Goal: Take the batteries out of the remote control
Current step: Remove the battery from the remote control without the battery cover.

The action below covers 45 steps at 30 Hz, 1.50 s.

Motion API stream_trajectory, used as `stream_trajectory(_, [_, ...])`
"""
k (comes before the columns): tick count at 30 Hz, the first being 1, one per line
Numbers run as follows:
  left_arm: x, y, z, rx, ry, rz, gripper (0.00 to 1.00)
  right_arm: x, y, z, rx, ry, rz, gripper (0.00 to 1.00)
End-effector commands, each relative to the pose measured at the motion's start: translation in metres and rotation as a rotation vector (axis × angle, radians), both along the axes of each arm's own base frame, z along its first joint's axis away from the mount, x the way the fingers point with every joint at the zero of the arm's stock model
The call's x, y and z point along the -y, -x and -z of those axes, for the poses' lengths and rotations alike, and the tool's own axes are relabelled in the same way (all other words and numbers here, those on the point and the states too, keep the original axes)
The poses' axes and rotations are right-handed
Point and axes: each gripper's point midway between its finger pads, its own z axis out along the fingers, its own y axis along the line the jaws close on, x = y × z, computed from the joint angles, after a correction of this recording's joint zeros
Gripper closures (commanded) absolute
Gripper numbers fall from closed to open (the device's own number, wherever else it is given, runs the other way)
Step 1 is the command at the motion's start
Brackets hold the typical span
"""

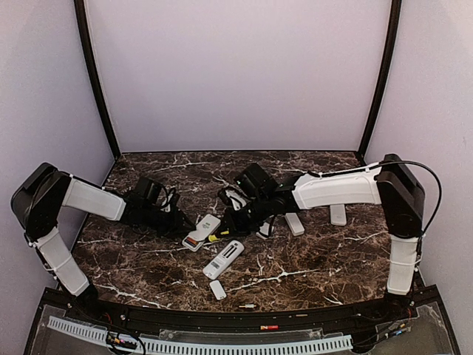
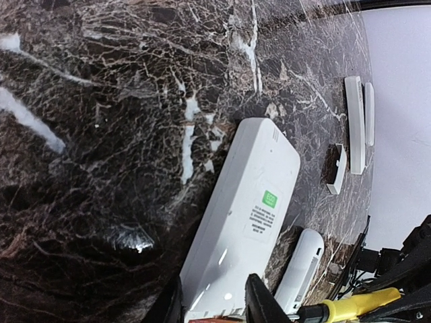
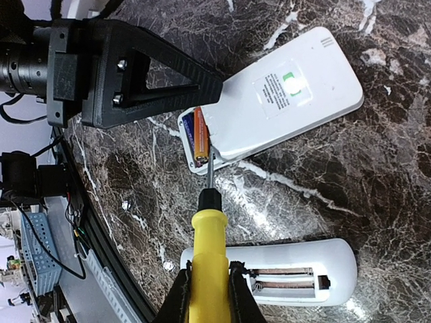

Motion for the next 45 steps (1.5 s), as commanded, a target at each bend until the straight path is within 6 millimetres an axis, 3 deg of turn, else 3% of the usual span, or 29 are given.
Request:
stream_trajectory(1, [0.006,0.000,-0.002,0.006,0.023,0.023,0.70,-0.009,0.004,0.006,-0.021,-0.013,-0.026,1.00])
stream_trajectory(14, [0.006,0.008,0.005,-0.027,0.051,0.012,0.73,-0.020,-0.005,0.003,-0.073,-0.146,0.011,1.00])
stream_trajectory(27, [0.004,0.003,-0.001,0.001,0.029,0.009,0.73,-0.027,-0.009,-0.002,-0.068,-0.183,0.005,1.00])
stream_trajectory(32, [-0.009,-0.010,-0.012,0.065,-0.074,-0.018,0.69,-0.026,-0.010,-0.003,-0.059,-0.178,0.009,1.00])
stream_trajectory(33, [-0.010,-0.015,-0.021,0.102,-0.086,-0.016,0.68,-0.025,-0.010,-0.003,-0.055,-0.176,0.013,1.00])
stream_trajectory(38, [-0.036,-0.026,-0.039,0.162,-0.195,-0.064,0.64,-0.025,-0.011,-0.014,-0.026,-0.180,0.005,1.00])
stream_trajectory(45, [-0.051,-0.024,-0.049,0.190,-0.222,-0.087,0.58,-0.008,-0.008,-0.019,0.028,-0.101,0.034,1.00])
